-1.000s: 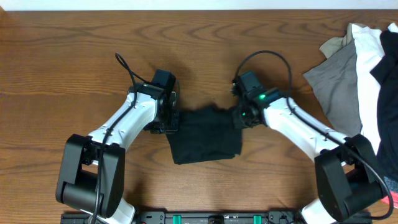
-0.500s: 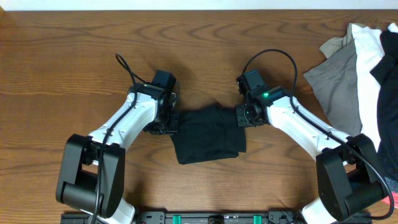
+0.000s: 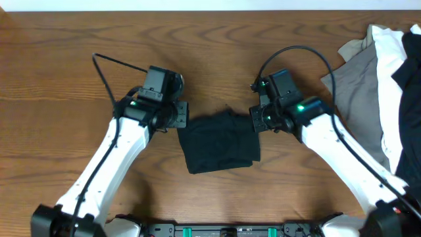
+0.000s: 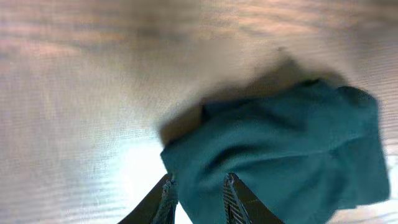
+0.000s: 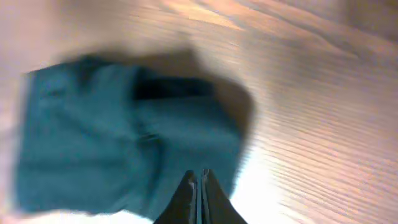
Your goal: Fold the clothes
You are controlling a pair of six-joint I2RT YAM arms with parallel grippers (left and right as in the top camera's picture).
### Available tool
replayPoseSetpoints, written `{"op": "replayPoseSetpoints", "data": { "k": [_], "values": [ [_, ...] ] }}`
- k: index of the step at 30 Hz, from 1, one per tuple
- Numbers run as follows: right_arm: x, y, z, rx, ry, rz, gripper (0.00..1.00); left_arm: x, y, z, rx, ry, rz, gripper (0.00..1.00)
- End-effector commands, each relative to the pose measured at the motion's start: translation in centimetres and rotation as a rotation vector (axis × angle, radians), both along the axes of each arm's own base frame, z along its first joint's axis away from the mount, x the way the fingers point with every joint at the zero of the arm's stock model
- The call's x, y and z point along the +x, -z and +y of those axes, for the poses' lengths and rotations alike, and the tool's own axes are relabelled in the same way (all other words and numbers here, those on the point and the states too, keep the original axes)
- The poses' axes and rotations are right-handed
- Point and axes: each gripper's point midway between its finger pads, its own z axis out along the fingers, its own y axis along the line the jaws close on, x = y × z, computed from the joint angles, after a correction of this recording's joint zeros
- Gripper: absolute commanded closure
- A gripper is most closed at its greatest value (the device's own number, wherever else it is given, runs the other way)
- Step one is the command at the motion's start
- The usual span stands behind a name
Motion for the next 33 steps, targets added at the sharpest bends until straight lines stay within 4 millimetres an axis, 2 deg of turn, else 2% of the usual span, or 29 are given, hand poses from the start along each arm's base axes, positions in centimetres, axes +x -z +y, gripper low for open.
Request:
{"op": "replayPoseSetpoints", "data": {
  "k": [1,7,14,22,33],
  "values": [
    [-2.2,-1.0,3.3,0.157,-0.156,0.061,0.98,0.0,0.1,-1.0,-0.021,0.095,-0.003,0.73],
    [-3.3,-1.7,5.3,0.284,-0.220,0.118,0.98,0.1,2.4,-1.1,0.006,0.123,0.053,0.73],
    [-3.5,-1.7,5.4,0.297,-0.213,0.136,0.98,0.2,4.3,-1.2,0.024,0.151,0.095,0.73],
    [-3.7,-1.9,5.8,0.309,-0.207,0.144,0.98,0.0,4.4,-1.9,0.005,0.228,0.087,0.73],
    [-3.6,-2.5,7.0,0.356,-0.218,0.134,0.98,0.2,4.2,-2.0,0.003,0.241,0.072,0.73]
  ]
}}
